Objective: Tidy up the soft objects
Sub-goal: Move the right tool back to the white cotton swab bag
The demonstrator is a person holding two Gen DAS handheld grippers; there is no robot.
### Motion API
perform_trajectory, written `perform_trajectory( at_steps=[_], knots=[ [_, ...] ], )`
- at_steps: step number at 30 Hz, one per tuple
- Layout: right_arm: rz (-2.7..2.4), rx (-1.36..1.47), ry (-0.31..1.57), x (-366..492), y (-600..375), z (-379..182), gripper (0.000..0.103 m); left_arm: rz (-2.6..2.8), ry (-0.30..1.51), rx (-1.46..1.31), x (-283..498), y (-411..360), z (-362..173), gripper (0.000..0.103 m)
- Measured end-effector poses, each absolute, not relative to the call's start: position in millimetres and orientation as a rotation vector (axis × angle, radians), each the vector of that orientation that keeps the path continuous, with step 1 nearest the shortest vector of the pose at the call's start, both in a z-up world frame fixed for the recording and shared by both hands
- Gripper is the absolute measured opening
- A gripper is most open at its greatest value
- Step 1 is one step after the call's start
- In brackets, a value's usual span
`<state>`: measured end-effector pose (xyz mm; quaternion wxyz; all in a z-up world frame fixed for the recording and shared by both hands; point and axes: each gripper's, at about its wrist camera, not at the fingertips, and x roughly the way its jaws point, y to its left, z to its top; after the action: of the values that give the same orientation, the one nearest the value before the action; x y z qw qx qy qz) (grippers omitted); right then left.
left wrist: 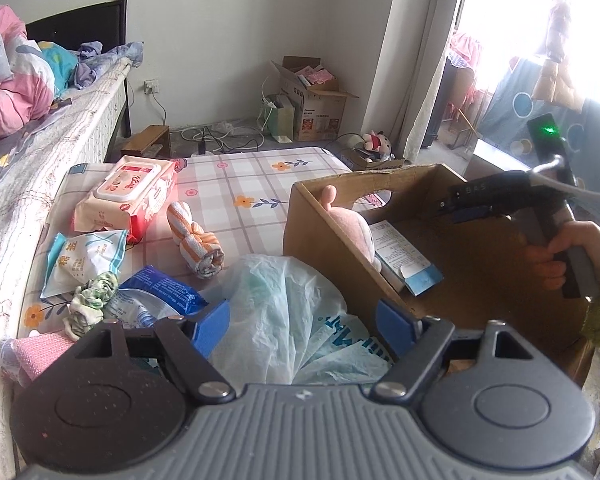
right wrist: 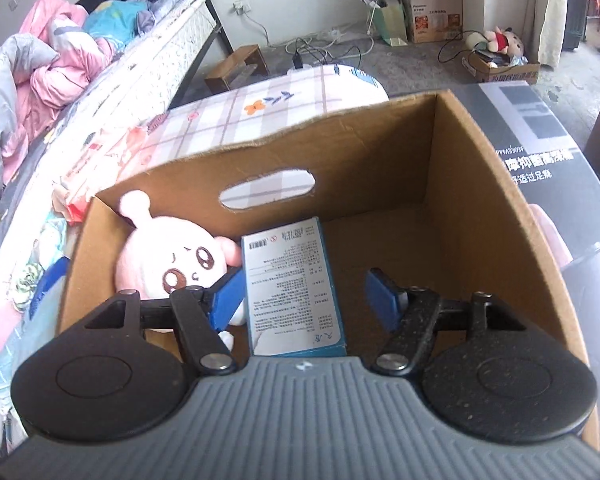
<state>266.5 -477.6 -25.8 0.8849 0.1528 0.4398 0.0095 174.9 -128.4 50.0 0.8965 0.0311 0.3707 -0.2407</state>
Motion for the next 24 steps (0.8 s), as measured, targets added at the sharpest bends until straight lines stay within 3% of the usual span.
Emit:
perform_trajectory(
  at_steps=[9,14,24],
  knots=[
    [0.167,0.346,0.828,241.1,-418.0,53.0,0.071,-0.375,0.714,0.057,177.2,-74.7,70.6,0.081],
    [0.317,0.389,0.859,262.2,-347.2,70.5,0.072,-0.237,0.788,-0.036,215.3,-26.5,65.4,0.081],
    [0.429,0.651,1.076,386.5,-218.0,17.9,0.072,-0.095,0.972,-0.233,316.2,28.8,26.5,0.079]
  ],
)
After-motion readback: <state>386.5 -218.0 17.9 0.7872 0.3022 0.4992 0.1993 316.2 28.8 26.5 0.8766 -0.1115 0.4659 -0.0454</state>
